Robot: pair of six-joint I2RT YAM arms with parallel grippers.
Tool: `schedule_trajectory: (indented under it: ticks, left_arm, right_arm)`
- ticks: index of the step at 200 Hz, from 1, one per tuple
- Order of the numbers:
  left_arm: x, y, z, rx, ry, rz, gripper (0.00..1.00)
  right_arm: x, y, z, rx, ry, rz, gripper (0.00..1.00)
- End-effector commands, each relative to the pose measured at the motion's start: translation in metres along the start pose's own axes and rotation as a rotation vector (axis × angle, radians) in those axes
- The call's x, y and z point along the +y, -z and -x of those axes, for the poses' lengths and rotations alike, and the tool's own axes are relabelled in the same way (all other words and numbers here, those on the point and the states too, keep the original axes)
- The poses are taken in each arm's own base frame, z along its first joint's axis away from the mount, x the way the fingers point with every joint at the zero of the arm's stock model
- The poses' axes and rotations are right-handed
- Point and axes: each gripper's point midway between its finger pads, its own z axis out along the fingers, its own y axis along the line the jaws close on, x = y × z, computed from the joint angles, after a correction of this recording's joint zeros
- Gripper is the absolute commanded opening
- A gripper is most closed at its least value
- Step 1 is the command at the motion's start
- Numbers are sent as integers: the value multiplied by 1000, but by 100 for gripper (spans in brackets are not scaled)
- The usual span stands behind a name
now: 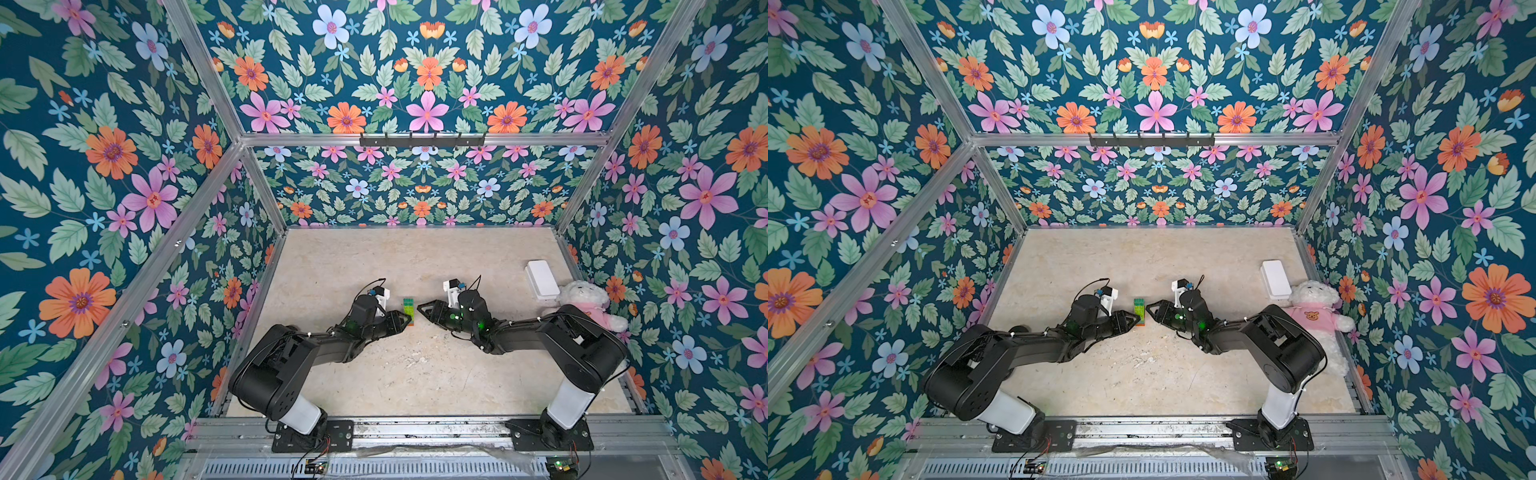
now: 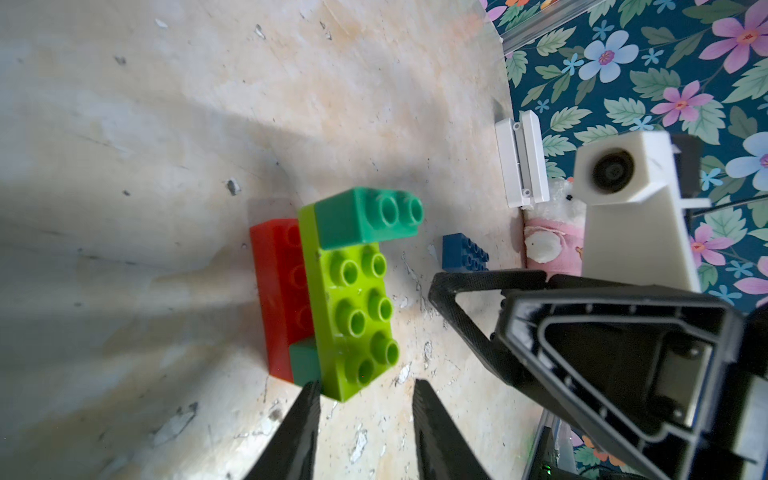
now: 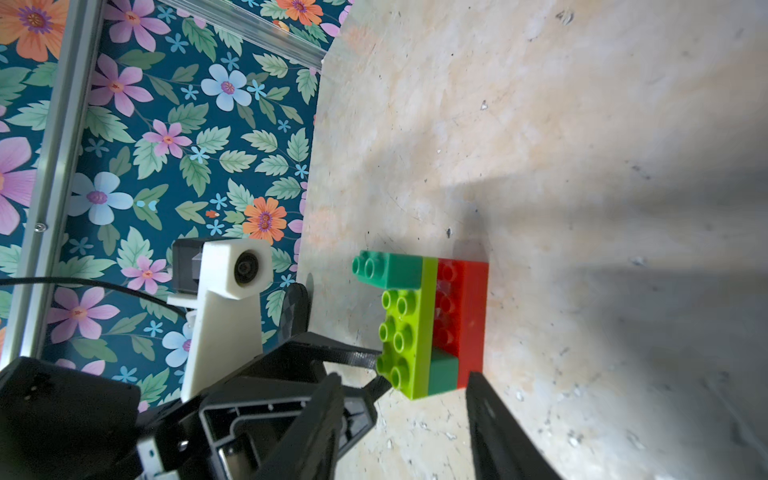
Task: Assemble the number 5 with lego
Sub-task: Adjust the lego brick at the center of the board.
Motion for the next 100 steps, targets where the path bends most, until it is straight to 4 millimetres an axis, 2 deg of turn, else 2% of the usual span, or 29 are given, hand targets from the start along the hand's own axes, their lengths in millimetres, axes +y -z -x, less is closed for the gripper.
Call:
schedule_trajectory:
  ticks: [1, 14, 18, 51, 76, 100]
  left_arm:
    - [-8, -1, 4, -21, -10, -28, 41]
    - [-12, -2, 5, -23, -10, -38, 41]
    - [-13, -2, 5, -23, -10, -41, 41]
    - [-18, 3, 2, -29, -13, -49, 42]
    - [-17, 13, 1, -45, -15, -34, 44]
    - [-13, 27, 3, -79, -20, 3, 47]
  right_arm:
    - [-11, 8, 3, -19, 58, -87, 51]
    - [-16, 11, 4, -22, 76, -122, 51]
    - [-5, 16, 10, -40, 90, -107, 51]
    - [-2, 27, 17, -70, 125, -140, 52]
    - [1, 30, 16, -70, 148, -155, 52]
    - [3, 27, 7, -55, 211, -200, 56]
